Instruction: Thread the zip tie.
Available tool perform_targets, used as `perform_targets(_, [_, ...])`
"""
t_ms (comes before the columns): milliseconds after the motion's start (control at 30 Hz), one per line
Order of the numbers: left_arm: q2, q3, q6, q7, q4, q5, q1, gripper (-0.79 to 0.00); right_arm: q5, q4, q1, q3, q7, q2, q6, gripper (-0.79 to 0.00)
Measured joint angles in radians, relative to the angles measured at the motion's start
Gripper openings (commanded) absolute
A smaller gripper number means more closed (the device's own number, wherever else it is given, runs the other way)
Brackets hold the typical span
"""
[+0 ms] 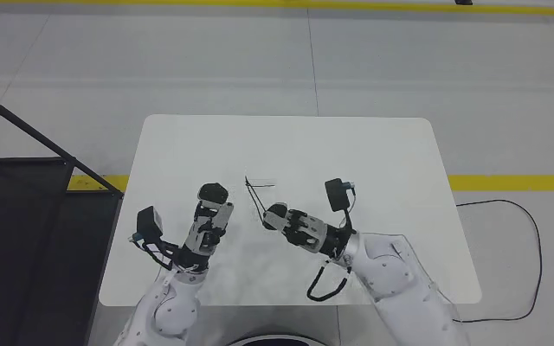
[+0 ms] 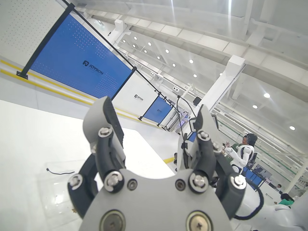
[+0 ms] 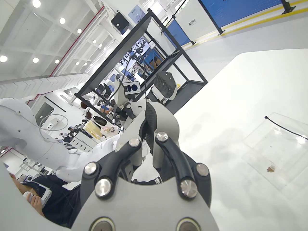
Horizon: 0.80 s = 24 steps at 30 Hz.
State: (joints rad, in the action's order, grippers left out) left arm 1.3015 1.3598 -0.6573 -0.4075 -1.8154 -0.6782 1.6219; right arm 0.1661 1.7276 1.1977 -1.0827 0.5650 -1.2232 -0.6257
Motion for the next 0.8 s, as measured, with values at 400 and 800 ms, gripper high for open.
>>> perform_targets(400, [-0.047,0.088,-0.037,0.592,-0.015,0.618,-0.036,0.000,-0.404,-0.074,-0.115,-0.025,0.587,0.047,-0.016,-0.785])
perform_targets(800, [-0.057,0.107,-0.033,0.723,-0.016,0.719,-0.042,0.000,-0.480,-0.107,-0.151,-0.023,0.648,0.054,0.025,-0.785])
